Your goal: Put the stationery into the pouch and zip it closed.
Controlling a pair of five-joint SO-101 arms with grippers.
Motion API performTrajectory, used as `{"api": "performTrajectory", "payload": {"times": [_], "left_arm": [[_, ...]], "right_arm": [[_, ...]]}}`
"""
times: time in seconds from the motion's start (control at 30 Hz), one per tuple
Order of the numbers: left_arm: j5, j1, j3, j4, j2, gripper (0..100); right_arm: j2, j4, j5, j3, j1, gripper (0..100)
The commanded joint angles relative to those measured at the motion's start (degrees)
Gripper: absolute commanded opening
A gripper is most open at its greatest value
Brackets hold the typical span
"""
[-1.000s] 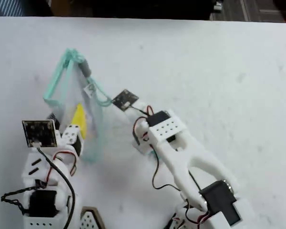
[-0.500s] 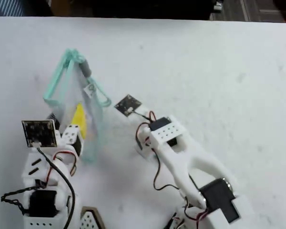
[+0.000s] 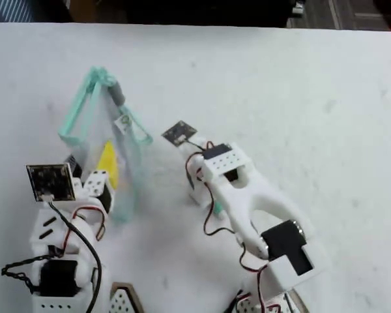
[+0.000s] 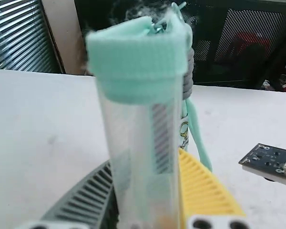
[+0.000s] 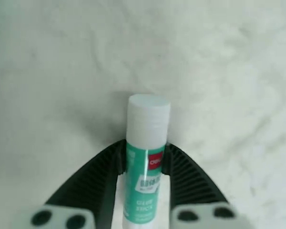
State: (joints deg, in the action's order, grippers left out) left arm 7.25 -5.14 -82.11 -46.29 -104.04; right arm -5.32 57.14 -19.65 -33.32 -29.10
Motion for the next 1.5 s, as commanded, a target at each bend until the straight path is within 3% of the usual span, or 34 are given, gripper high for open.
{"api": "performTrajectory", "payload": {"times": [0.0,0.17,0.27,0.53,1.47], "left_arm": [[0.7,1.9,1.2,0.4,-0.7,17],[0.5,6.3,1.3,-0.7,-0.7,17],[0.8,8.0,1.5,-0.8,-0.7,17],[0.4,16.8,1.5,-3.6,-0.7,22],[-2.4,16.8,1.1,-3.7,-0.7,22]], "right_arm": [[0.7,-0.8,-0.5,0.6,4.1,1.6],[4.0,-6.2,-0.2,0.2,16.0,1.6],[4.1,-8.0,-0.2,0.1,19.6,1.6],[4.6,-11.8,-0.1,-2.3,17.7,1.6],[4.6,-11.9,-0.3,-2.5,17.8,1.6]]}}
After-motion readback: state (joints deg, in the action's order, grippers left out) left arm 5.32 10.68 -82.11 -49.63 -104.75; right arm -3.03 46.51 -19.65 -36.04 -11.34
